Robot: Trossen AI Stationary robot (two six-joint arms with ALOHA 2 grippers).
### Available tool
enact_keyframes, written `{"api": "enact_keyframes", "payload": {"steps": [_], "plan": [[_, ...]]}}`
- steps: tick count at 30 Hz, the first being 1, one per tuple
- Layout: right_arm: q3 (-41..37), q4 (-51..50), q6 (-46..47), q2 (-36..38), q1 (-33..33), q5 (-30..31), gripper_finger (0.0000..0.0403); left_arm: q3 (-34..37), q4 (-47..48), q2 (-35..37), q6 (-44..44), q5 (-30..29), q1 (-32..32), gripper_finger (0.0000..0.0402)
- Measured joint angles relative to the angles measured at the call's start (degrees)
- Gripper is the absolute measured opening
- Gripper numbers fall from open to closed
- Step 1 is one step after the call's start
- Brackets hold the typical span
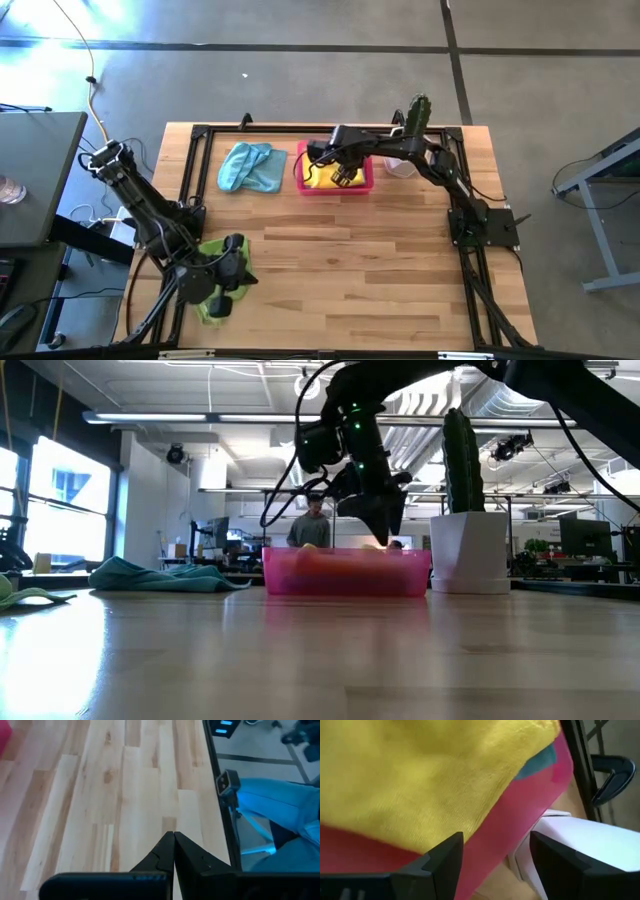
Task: Fold microfiber towels
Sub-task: Fold the green microfiber cloth
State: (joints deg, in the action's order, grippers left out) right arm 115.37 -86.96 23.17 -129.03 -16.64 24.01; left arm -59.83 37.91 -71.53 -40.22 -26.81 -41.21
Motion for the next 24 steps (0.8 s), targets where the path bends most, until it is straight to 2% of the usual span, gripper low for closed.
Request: {"api": "enact_keyframes", "payload": {"steps": [3, 8, 17, 24], "plan": [[0.0, -1.6, -1.7, 0.0, 1.0, 0.4, 0.022, 0.0, 0.0, 0.0, 1.5, -1.1, 0.9, 0.0], [0.0, -3.0, -2.7, 0.0, 2.4, 5.8, 0.0216, 0.0, 0.0, 0.0, 2.5, -2.8, 2.8, 0.0], [0.0, -2.1, -4.2, 0.0, 2.5, 5.1, 0.0216, 0.0, 0.0, 0.0, 2.4, -2.5, 6.5, 0.0], [0.0, 6.6, -8.7, 0.9, 3.5, 4.8, 0.0216, 0.0, 0.0, 0.0, 2.3, -2.3, 6.8, 0.0]]}}
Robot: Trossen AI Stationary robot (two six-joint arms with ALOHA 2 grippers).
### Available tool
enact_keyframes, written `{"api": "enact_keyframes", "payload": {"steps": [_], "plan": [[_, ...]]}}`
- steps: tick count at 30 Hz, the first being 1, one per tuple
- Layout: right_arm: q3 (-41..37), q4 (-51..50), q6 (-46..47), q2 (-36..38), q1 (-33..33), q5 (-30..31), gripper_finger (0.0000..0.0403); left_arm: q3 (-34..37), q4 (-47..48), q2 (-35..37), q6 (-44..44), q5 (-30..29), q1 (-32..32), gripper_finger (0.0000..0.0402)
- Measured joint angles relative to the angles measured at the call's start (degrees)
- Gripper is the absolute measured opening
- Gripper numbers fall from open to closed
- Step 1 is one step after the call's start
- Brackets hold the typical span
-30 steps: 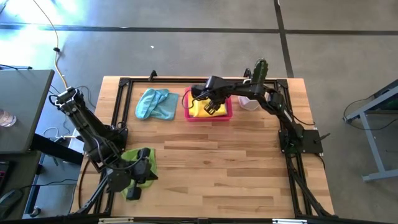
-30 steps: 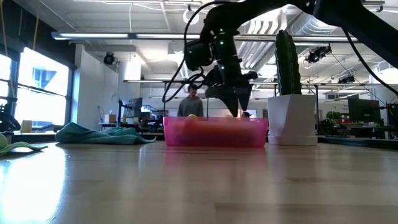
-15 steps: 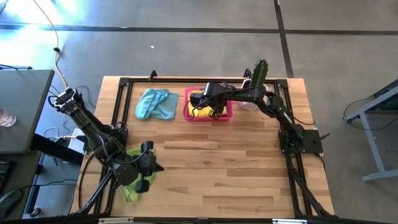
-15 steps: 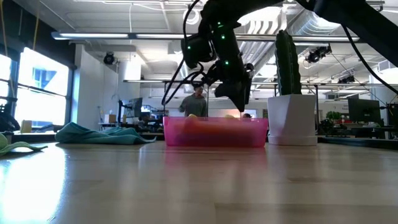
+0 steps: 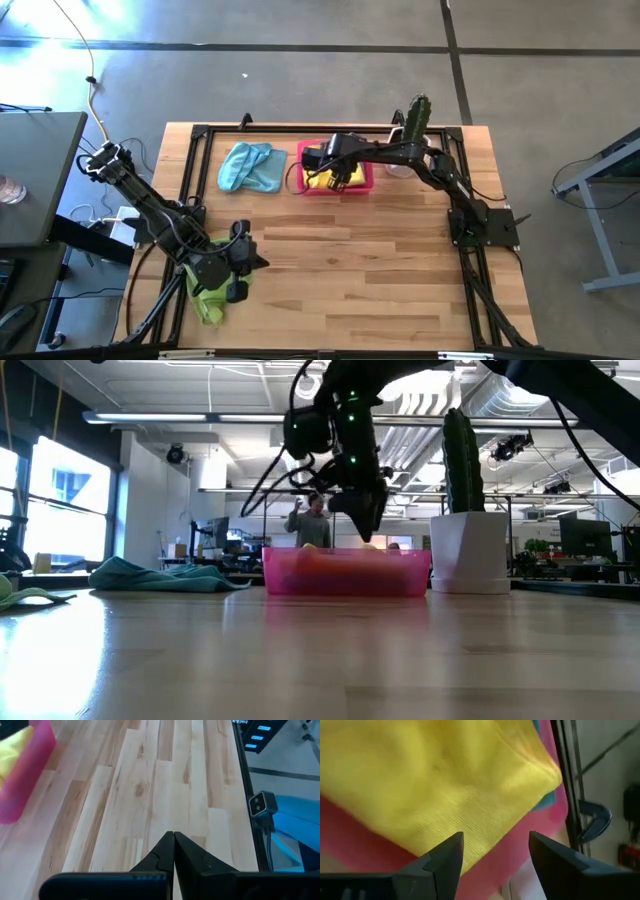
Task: Fold microfiber towels
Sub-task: Fold the green microfiber cloth
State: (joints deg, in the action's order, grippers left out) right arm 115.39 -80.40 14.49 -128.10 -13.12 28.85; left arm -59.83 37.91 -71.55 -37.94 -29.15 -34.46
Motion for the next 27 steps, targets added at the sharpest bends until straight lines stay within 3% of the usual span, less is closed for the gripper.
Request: {"api": "enact_keyframes", "payload": {"steps": [11, 22, 27], "plan": [[0.2, 4.5, -3.8, 9.5, 1.1, -0.3, 0.0216, 0.0, 0.2, 0.0, 2.9, 0.0, 0.0, 0.0], [0.1, 1.0, -4.7, 14.9, 5.1, 0.3, 0.0216, 0.0, 5.3, -0.2, -5.0, -3.1, 0.5, 0.0], [0.0, -4.0, -1.9, 15.1, 9.0, 3.4, 0.0216, 0.0, 8.0, -1.4, -8.6, 0.2, 1.6, 0.0]]}}
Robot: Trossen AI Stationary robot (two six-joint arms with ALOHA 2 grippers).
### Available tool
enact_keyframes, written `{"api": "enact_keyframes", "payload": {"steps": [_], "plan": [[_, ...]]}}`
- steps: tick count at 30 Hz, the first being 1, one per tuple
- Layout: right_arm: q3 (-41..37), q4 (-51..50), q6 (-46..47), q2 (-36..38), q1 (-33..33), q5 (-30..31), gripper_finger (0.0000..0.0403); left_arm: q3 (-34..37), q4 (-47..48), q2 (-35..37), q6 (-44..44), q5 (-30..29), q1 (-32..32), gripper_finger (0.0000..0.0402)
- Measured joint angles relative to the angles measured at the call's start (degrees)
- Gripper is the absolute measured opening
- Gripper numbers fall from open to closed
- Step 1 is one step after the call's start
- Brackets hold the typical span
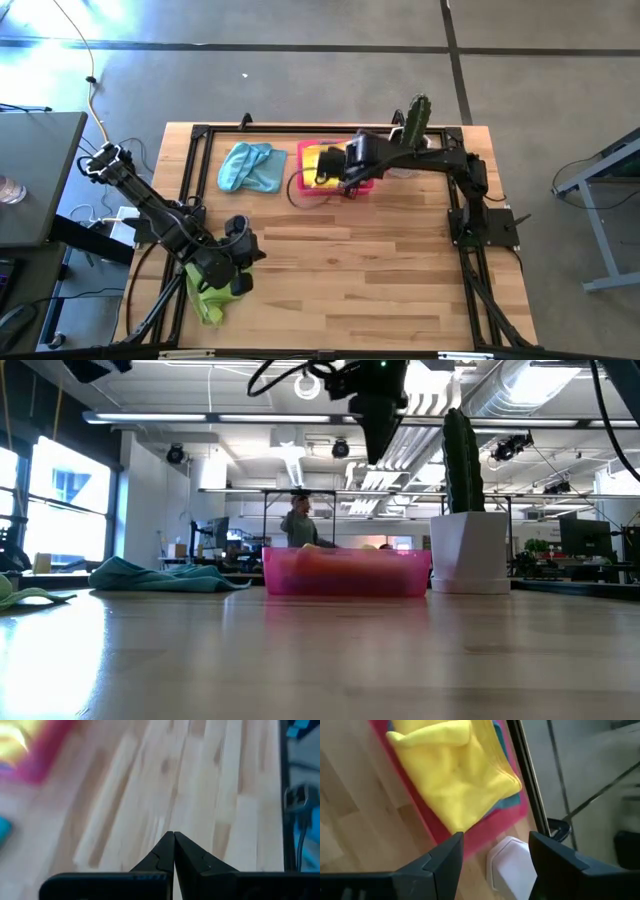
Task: Fold microfiber towels
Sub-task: Fold the green microfiber cloth
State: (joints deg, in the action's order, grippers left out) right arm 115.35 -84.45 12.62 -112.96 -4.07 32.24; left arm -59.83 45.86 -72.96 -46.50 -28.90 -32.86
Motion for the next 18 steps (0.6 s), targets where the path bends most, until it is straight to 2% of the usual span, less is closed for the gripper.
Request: {"api": "enact_keyframes", "payload": {"steps": [3, 8, 14, 18], "plan": [[-3.4, 1.6, 0.8, 0.8, 2.9, 2.9, 0.0216, 0.0, 0.9, -2.0, -2.4, 5.7, 0.4, 0.0], [-18.0, 10.7, 3.6, 7.5, 7.3, 3.8, 0.0216, 0.0, 2.8, -7.5, -5.9, 17.7, 0.1, 0.0], [-37.4, 32.5, 8.3, 18.4, 12.9, 1.8, 0.0216, 0.0, 14.4, -15.8, -7.8, 21.1, -0.5, 0.0], [-48.0, 47.8, 11.5, 23.0, 16.7, 1.7, 0.0216, 0.0, 16.7, -21.1, -7.3, 21.5, 0.0, 0.0]]}}
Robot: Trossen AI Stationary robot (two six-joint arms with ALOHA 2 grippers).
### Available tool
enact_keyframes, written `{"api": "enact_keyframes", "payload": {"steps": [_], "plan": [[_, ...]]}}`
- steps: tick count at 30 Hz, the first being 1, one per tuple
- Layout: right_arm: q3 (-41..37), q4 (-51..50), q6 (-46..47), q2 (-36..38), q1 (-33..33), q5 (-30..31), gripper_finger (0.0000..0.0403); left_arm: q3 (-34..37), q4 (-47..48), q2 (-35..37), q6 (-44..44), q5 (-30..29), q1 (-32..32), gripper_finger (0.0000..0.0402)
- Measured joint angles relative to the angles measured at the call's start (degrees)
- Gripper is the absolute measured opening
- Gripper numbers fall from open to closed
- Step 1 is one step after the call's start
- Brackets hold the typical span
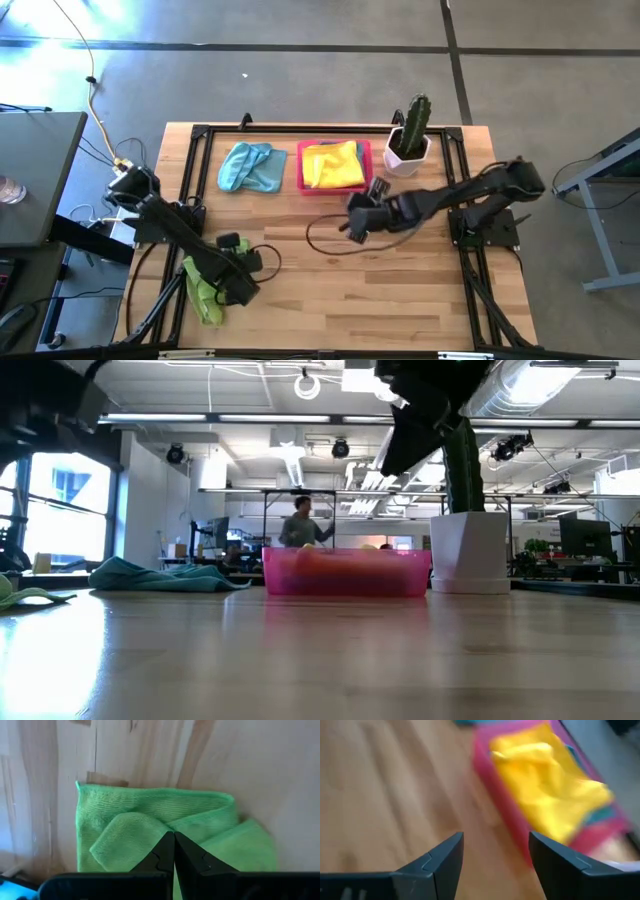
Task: Fold microfiber towels
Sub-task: Fold the green microfiber cloth
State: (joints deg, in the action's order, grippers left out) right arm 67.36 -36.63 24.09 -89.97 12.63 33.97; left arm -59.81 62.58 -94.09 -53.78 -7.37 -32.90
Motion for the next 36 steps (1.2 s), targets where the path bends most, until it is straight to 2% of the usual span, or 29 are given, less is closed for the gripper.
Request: {"api": "enact_keyframes", "payload": {"steps": [6, 9, 16, 19, 23, 25, 27, 29, 33, 36], "plan": [[-9.0, 16.5, 0.4, 2.4, 4.7, 0.0, 0.0216, 0.0, -1.9, -6.0, 4.5, 4.5, 1.4, 0.0], [-10.2, 19.1, 0.5, 2.3, 5.9, 0.0, 0.0216, 0.1, -6.1, -7.7, 8.0, 5.9, 1.7, 0.0], [-10.4, 20.9, 0.4, 2.3, 7.1, 0.1, 0.0216, -0.1, -24.5, -9.3, 19.4, 8.7, 4.8, 0.0], [-10.0, 22.4, 0.0, 2.7, 7.7, -0.2, 0.0216, -0.4, -33.3, -9.3, 28.4, 8.1, 6.3, 0.0], [-10.0, 26.6, -3.5, 2.8, 8.2, 0.1, 0.0216, -0.4, -44.7, -9.3, 47.6, 1.8, 8.7, 0.0], [-10.0, 27.8, -3.1, 2.8, 8.2, 0.1, 0.0216, -0.5, -47.1, -9.3, 52.5, -1.5, 9.6, 0.0], [-10.0, 27.8, -0.8, 2.8, 8.2, 0.1, 0.0216, -0.5, -45.2, -8.9, 51.9, -3.6, 10.2, 0.0], [-10.0, 27.6, 1.8, 2.8, 8.2, -0.5, 0.0216, -0.4, -41.1, -7.3, 47.4, -3.4, 10.3, 0.0], [-10.0, 27.6, 2.9, 2.8, 8.2, -4.6, 0.0216, -0.4, -31.9, -5.0, 36.9, 1.8, 9.9, 0.0003], [-10.0, 28.1, 2.6, 2.8, 8.1, -5.5, 0.0216, -0.4, -24.9, -3.2, 34.7, 5.4, 8.9, 0.002]]}}
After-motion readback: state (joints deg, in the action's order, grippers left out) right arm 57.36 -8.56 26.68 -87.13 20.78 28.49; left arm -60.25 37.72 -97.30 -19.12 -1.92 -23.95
